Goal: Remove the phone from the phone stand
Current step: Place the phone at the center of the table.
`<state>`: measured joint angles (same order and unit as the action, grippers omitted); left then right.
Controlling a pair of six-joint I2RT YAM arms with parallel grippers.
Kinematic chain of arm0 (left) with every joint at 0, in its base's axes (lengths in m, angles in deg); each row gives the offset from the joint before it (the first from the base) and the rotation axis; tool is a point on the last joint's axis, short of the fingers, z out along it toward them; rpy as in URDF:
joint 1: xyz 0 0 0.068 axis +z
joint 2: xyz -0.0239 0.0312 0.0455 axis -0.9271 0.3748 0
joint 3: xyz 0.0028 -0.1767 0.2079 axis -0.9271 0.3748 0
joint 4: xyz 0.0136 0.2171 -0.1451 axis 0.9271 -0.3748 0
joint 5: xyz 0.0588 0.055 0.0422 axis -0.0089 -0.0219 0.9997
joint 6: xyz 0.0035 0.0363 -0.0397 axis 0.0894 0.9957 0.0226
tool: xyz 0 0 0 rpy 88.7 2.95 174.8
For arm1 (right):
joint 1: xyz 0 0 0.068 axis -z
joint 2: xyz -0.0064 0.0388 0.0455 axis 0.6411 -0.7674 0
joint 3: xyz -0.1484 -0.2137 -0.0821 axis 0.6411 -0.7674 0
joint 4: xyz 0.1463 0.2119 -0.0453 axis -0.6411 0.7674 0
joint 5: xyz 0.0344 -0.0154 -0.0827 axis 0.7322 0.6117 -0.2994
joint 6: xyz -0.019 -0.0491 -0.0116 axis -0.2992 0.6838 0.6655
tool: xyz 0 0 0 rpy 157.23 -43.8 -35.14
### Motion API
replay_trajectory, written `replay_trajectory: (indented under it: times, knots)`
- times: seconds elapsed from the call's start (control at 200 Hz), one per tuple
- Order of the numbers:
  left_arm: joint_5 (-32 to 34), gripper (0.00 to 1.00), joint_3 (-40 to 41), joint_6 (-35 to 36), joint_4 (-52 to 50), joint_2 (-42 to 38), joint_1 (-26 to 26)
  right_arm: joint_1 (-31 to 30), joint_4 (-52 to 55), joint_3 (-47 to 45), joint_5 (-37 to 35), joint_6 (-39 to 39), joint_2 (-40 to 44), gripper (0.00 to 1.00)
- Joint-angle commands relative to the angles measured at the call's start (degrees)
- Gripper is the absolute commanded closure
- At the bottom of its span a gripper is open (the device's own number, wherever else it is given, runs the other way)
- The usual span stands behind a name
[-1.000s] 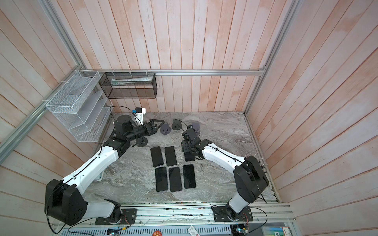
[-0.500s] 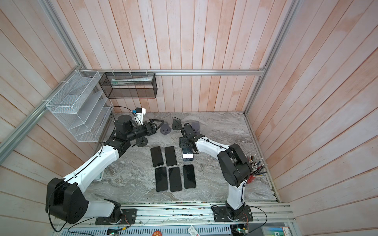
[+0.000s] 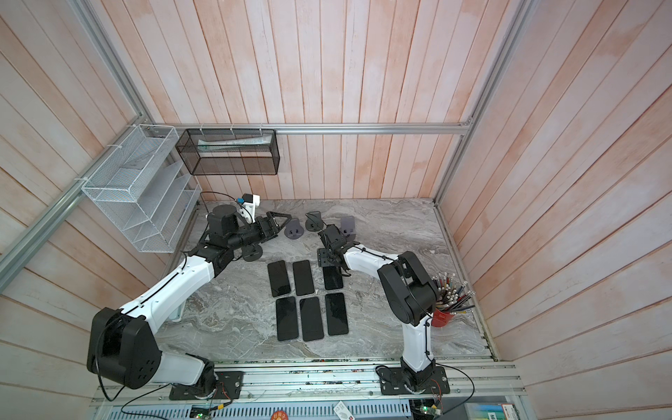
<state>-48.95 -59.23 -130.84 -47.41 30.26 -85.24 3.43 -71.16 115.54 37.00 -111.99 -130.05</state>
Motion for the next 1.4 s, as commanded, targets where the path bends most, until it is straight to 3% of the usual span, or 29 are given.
replay_trajectory:
  times: [0.0, 0.82, 1.055, 1.21, 1.396]
  knots:
    - [-1.2, 0.01, 0.8, -0.5, 1.7, 0.4, 0.5, 0.3, -2.0, 0.2, 0.6, -1.1, -2.0, 0.33]
    - [-1.2, 0.01, 0.6, -0.1, 1.4, 1.3, 0.5, 0.5, -4.8, -4.0, 0.7, -2.9, 0.5, 0.26]
    - [-1.6, 0.01, 0.1, 1.3, 1.6, -1.4, 0.6, 0.6, -2.0, -1.1, -0.8, 0.3, 9.7, 0.21]
    - [5.0, 0.01, -0.9, 7.7, -1.6, -4.9, 0.7, 0.9, -2.5, -2.6, -0.5, 2.4, 19.2, 0.19]
    - [15.1, 0.00, -0.7, 15.7, -2.5, -11.9, -1.0, 0.9, -6.1, -11.2, -1.1, 6.8, 35.0, 0.13]
